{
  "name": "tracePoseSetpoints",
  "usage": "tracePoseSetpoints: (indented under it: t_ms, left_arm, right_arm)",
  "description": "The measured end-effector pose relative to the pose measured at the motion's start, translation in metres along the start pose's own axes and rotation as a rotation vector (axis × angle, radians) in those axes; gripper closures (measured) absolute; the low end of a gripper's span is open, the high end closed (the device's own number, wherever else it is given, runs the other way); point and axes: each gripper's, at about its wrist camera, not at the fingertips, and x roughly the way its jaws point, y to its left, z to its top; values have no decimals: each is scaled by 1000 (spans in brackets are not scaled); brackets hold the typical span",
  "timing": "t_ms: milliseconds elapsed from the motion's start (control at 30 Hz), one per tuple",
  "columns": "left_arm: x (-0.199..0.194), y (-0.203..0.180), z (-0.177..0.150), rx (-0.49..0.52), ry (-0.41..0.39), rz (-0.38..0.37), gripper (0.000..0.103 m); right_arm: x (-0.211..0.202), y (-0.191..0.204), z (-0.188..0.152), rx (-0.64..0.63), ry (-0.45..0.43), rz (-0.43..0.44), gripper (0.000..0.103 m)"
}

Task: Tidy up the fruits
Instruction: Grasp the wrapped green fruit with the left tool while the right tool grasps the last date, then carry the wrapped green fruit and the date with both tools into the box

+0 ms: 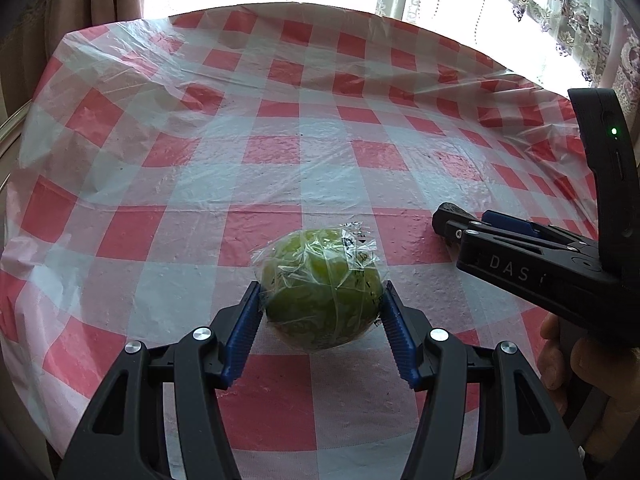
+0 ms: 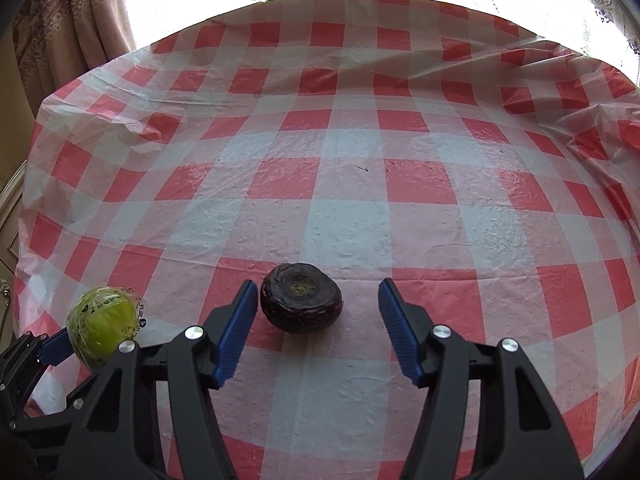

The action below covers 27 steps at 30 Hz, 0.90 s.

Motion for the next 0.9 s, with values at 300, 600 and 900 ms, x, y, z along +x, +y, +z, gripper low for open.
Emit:
tracePoseSetpoints:
  t_ms: [300, 600, 900]
  left_arm:
    - [0, -2, -2, 6, -2, 4, 46]
    - [-7, -10, -5, 26, -19, 18, 46]
    - [-22, -19, -9, 52, -46, 39, 46]
  right_arm:
    - [-5, 2, -8, -16, -1, 22, 62]
    - [-30, -2, -23, -12, -27, 15, 62]
    - [-59, -5, -40, -1, -59, 14, 62]
